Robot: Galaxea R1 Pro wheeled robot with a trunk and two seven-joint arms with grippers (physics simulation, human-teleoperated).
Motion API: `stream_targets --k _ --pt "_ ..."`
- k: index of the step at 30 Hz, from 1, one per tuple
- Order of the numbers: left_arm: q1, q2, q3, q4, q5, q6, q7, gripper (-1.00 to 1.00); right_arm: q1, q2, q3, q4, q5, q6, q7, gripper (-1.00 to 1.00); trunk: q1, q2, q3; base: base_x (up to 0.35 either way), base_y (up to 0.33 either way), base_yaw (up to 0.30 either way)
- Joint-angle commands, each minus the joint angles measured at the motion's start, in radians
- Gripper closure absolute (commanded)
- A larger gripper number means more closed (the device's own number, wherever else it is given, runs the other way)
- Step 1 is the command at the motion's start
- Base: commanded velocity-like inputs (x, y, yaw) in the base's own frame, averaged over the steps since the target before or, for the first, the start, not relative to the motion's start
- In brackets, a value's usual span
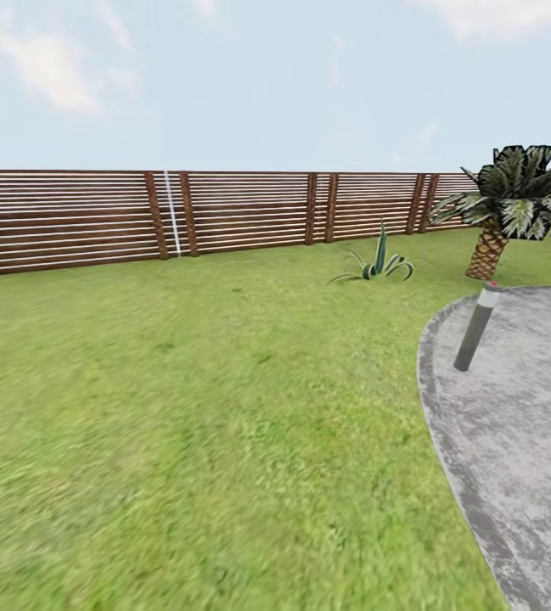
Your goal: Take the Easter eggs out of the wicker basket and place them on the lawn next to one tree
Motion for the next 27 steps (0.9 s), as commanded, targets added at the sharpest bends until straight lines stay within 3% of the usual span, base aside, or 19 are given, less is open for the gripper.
stream_targets --k 1,27 --pt "0.001 0.0 0.001 -0.002 0.0 0.001 -0.001 -1.0 -0.001 0.0 0.002 0.002 0.0 0.0 -0.001 -1.0 0.001 0.0 -0.001 0.329 0.0 0.0" --pt "0.001 0.0 0.001 -0.002 0.0 0.001 0.0 -1.0 -0.001 0.001 0.001 0.002 -0.003 0.001 0.001 -1.0 0.001 0.0 -0.001 0.33 0.0 0.0"
